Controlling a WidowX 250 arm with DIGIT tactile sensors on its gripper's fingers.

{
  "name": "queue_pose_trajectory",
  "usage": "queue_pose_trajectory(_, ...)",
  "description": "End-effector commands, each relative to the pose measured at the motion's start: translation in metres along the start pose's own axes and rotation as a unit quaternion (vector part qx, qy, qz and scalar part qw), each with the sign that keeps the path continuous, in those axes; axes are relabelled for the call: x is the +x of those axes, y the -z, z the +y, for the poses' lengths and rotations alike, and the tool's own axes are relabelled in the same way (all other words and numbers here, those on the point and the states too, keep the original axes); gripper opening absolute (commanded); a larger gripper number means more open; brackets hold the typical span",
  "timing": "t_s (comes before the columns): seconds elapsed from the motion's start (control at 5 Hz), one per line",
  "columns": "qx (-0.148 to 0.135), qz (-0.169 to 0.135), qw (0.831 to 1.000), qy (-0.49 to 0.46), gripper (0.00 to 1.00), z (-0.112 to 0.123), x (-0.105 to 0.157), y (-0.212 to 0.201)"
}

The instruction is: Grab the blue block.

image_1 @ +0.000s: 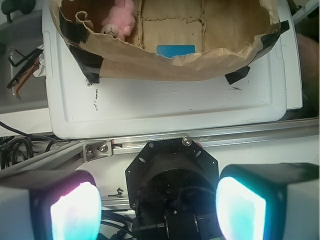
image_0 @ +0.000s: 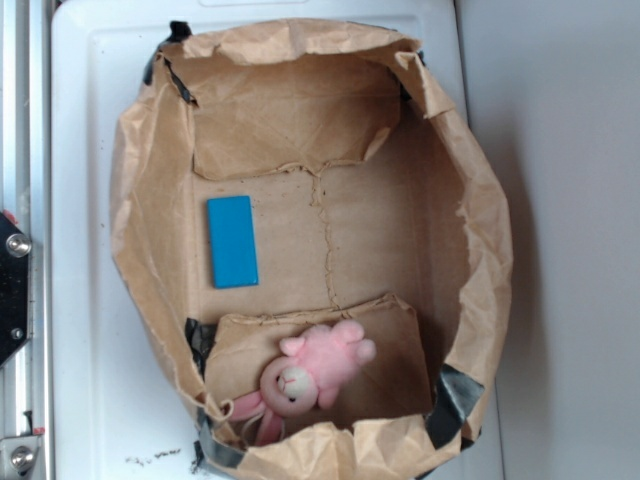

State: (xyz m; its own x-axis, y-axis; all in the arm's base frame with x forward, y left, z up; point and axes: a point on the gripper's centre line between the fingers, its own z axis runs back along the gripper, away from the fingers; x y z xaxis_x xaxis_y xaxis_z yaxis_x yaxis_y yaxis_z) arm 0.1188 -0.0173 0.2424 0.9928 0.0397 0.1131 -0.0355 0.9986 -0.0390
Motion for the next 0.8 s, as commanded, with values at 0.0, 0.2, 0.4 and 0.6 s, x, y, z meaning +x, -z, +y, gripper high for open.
queue_pose_trajectory(0.0,0.0,0.0,1.0,0.0,1.0,0.0,0.0,0.0)
queue_pose_trajectory(0.2,-0.011,-0.004,1.0,-0.015,1.0,0.015,0.035,0.005)
queue_pose_trajectory(0.4,-0.005,-0.012,0.999,-0.034,1.0,0.031,0.061,0.013)
queue_pose_trajectory(0.6,0.003,-0.025,0.999,-0.036,1.0,0.059,0.097,0.026)
